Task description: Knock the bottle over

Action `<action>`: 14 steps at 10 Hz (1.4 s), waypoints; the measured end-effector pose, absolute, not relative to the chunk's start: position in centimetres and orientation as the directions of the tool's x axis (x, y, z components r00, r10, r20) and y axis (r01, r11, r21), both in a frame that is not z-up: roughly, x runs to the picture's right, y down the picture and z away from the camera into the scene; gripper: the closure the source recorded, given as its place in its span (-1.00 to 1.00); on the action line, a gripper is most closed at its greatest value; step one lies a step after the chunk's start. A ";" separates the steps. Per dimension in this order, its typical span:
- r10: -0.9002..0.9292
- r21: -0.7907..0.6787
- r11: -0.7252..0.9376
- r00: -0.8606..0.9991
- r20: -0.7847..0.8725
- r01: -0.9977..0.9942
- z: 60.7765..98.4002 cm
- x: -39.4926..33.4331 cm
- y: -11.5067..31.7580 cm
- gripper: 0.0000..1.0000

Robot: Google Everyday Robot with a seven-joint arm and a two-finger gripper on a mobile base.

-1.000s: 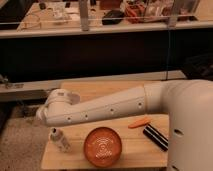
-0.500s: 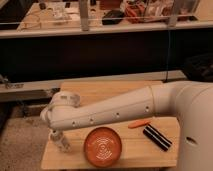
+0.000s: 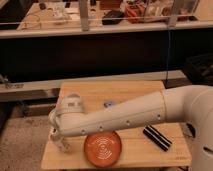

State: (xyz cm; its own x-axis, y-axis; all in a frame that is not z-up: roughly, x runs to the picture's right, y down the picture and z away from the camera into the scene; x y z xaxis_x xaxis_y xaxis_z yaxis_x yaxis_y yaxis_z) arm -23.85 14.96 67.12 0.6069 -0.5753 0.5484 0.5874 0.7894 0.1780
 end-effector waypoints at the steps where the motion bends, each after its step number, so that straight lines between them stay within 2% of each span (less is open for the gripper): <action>1: -0.554 0.160 0.803 0.619 0.557 0.575 67.6 -23.4 15.4 0.99; 7: -0.406 0.005 0.862 0.685 0.605 0.506 71.3 -19.5 20.5 0.99; 10: -0.365 -0.089 0.845 0.691 0.625 0.527 71.9 -17.7 22.0 0.99; 14: -0.332 -0.160 0.836 0.717 0.613 0.524 73.1 -13.7 22.0 0.99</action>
State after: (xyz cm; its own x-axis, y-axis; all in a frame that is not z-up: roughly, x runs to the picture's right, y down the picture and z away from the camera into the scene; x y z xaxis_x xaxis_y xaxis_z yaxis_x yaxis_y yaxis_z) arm -13.72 21.97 73.08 0.7170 -0.3323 0.6128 0.5242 0.8365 -0.1598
